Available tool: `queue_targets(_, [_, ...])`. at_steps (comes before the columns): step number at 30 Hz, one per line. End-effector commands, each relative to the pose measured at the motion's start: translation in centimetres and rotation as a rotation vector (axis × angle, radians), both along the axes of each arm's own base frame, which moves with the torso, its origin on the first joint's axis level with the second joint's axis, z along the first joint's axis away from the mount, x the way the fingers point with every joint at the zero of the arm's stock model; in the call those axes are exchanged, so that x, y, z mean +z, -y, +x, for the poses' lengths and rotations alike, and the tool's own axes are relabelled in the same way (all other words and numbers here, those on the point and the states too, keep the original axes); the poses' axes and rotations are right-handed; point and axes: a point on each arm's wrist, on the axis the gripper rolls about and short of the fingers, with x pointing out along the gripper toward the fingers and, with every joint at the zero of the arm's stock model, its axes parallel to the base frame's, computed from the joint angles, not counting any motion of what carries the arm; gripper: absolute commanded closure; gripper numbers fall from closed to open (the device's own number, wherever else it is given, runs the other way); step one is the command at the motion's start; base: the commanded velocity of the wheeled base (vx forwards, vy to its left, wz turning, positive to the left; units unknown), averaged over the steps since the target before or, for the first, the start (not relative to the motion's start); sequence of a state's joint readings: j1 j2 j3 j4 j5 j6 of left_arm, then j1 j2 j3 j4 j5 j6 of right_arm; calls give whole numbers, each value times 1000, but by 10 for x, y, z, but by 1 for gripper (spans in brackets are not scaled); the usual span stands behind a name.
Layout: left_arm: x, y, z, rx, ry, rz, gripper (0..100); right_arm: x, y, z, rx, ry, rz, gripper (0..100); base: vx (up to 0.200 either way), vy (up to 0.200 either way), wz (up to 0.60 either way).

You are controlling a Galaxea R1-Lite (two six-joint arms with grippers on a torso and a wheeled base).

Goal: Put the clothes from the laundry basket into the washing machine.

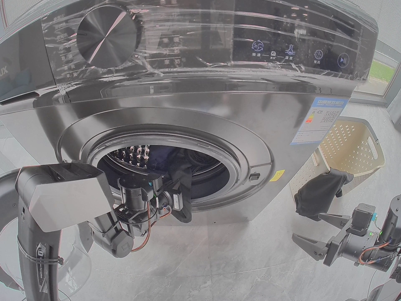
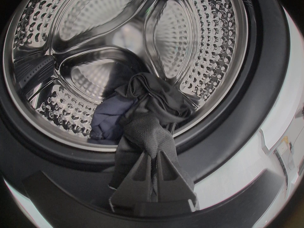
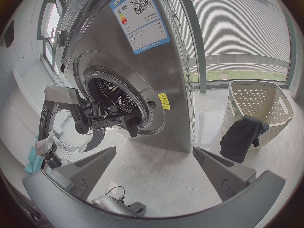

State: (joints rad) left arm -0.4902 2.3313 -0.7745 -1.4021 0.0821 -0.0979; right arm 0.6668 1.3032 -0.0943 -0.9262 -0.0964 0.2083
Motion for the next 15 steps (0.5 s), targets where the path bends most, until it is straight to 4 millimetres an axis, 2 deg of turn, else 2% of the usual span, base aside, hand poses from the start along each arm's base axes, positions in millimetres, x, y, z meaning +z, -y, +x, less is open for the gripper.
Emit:
queue_targets(1, [13, 5, 13, 5, 51, -43, 100, 0, 0, 0, 2, 0, 1, 0, 0, 0, 0])
queue_targets(8, [44, 8, 44, 51, 180, -157, 100, 0, -1, 1, 2, -1, 0, 0, 0, 0, 0])
queue_targets(12, [51, 10, 57, 81, 228, -189, 100, 0, -1, 1, 2, -2, -1, 0, 0, 0, 0])
queue_targets(15, [57, 9, 77, 120, 288, -218, 100, 0, -1, 1, 2, -3, -3, 0, 0, 0, 0])
